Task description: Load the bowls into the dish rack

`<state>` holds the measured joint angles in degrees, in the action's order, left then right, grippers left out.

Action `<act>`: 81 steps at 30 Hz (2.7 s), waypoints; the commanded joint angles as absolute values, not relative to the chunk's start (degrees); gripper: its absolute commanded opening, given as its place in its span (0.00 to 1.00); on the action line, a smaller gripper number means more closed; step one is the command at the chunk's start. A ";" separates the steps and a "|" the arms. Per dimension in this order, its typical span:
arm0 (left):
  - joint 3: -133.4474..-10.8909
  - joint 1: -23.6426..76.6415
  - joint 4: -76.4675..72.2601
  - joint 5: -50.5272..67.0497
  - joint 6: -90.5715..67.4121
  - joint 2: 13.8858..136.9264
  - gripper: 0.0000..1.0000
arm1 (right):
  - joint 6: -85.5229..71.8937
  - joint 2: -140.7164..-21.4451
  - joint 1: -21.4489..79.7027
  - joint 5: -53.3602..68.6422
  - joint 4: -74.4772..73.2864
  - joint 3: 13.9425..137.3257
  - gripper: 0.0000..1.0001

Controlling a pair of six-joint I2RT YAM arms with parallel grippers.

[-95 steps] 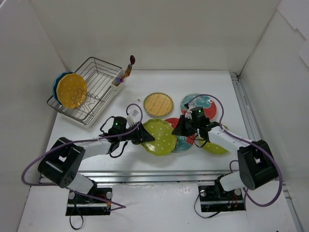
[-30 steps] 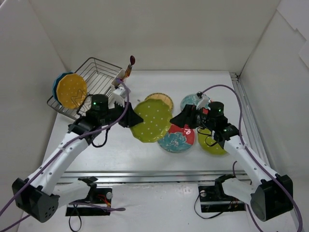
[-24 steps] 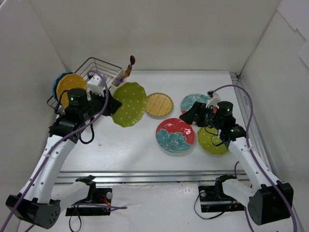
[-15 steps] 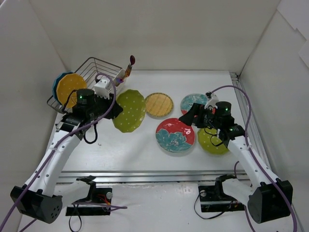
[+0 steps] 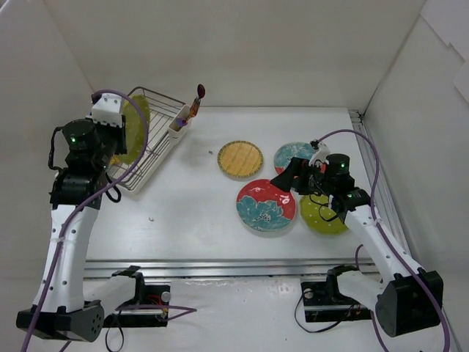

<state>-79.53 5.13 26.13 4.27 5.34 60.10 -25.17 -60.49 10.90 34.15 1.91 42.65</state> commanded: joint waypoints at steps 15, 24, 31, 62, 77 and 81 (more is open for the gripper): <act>-83.14 -15.47 -4.39 22.41 25.57 77.06 0.00 | -23.64 -65.48 10.37 39.64 5.62 41.84 0.81; -83.49 -20.03 -7.29 29.26 27.78 83.84 0.00 | -23.82 -67.59 10.20 41.13 6.68 40.96 0.81; -84.81 -20.57 -6.42 30.68 29.79 87.71 0.00 | -23.99 -68.55 10.37 41.40 7.03 41.04 0.81; -81.12 -21.09 -8.96 26.20 29.10 97.29 0.33 | -24.08 -70.75 9.67 41.49 7.47 40.69 0.81; -80.77 -20.31 -11.25 25.49 21.45 92.38 0.63 | -24.87 -69.70 9.14 39.91 7.38 40.52 0.81; -80.25 -18.90 -10.55 23.74 18.64 88.78 0.68 | -25.57 -67.25 8.18 37.54 5.45 40.34 0.81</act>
<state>-78.78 -19.42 -3.42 25.96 21.93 95.61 -24.73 -70.59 9.13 39.24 4.03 40.12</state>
